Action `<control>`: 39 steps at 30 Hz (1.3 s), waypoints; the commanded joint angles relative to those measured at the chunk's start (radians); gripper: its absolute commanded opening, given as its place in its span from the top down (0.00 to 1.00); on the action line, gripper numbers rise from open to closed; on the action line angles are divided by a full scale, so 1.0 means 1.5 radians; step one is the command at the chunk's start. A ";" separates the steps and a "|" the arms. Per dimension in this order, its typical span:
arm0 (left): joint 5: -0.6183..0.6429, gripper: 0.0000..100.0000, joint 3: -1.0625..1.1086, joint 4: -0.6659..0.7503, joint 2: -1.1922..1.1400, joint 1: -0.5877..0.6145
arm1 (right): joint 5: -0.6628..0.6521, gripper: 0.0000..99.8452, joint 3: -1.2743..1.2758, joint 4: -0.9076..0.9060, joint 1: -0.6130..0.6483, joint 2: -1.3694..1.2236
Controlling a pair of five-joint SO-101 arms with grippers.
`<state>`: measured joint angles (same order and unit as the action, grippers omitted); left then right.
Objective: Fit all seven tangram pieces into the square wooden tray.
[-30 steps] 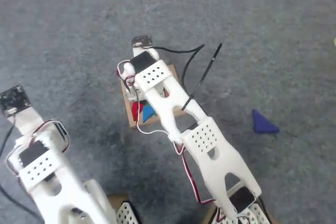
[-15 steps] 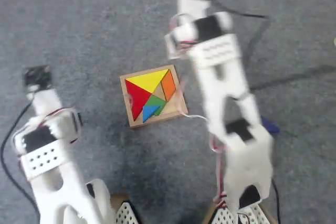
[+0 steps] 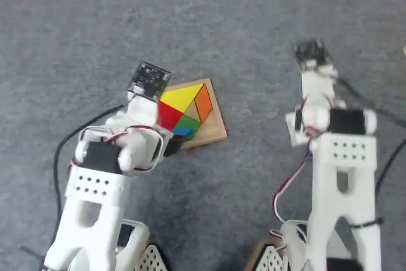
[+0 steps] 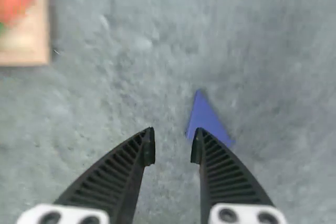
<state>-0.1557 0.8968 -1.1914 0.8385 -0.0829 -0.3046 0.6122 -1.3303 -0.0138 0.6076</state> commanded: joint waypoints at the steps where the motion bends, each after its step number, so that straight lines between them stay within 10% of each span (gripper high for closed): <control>1: -0.019 0.69 0.032 0.080 -0.016 -0.008 | -0.010 0.87 0.087 0.064 -0.026 0.067; 39: -0.124 0.69 -0.032 0.251 -0.398 0.089 | 0.053 0.87 0.203 0.139 -0.024 0.140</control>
<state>-0.3368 0.8968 -0.8401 0.2371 0.0476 -0.2371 0.9206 -1.1446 -0.0384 0.7887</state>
